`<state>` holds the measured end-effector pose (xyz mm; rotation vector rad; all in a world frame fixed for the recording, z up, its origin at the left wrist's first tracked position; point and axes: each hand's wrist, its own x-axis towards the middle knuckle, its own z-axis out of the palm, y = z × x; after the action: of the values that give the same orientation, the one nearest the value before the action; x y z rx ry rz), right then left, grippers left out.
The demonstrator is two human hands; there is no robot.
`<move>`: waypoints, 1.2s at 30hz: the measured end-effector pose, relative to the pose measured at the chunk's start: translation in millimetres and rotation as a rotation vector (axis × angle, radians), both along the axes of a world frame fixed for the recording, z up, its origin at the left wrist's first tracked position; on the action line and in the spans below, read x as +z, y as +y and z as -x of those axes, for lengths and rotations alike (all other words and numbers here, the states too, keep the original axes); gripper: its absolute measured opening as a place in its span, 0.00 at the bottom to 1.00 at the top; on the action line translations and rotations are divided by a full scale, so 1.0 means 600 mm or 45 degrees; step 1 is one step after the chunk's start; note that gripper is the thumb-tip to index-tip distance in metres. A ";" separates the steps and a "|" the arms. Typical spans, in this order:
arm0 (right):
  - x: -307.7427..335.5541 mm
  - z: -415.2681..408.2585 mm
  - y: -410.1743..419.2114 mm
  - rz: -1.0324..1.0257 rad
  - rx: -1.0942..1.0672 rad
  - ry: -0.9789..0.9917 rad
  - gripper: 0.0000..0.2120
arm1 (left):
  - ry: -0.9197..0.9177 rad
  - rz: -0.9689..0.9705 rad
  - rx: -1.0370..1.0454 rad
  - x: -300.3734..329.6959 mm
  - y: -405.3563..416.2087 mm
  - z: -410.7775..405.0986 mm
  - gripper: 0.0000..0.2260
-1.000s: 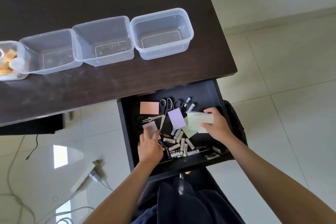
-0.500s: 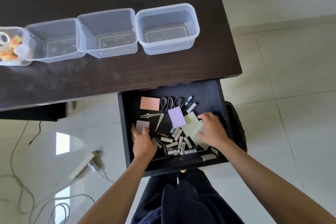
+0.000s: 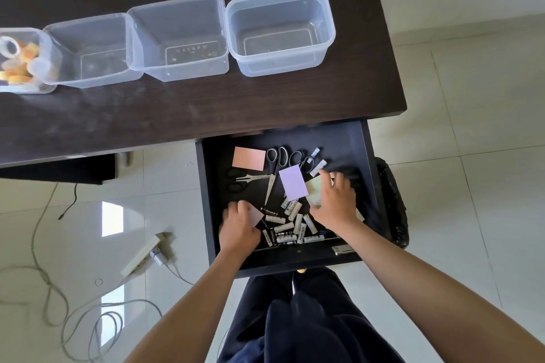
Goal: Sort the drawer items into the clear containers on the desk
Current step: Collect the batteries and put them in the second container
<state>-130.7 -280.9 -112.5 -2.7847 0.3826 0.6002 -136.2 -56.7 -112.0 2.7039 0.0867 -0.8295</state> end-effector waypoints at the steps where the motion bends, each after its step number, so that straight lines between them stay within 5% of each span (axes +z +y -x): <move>1: 0.002 0.002 -0.005 0.011 -0.022 -0.022 0.39 | -0.005 -0.021 0.039 0.001 0.002 0.001 0.21; 7: 0.003 0.013 -0.026 0.128 -0.013 -0.004 0.33 | -0.021 -0.161 0.101 0.018 -0.016 -0.001 0.23; 14: -0.006 0.026 -0.015 0.169 0.254 -0.050 0.32 | -0.250 0.014 -0.396 0.016 -0.070 -0.034 0.31; 21: 0.002 0.018 -0.024 0.104 0.265 0.060 0.29 | -0.135 -0.079 -0.678 -0.012 -0.132 -0.100 0.37; 29: -0.003 0.018 -0.036 0.062 0.266 0.021 0.27 | -0.250 -0.087 -0.412 0.001 -0.089 -0.094 0.34; 33: -0.002 -0.010 -0.033 -0.067 0.060 -0.101 0.20 | -0.158 -0.258 -0.258 0.001 -0.055 -0.082 0.38; 36: -0.001 -0.045 -0.037 -0.099 -0.033 -0.146 0.24 | -0.240 -0.228 -0.251 0.003 -0.048 -0.068 0.35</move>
<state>-103.7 -303.2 -113.2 -2.7195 0.3626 0.4376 -95.6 -85.5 -110.3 2.9825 -0.1579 -0.6408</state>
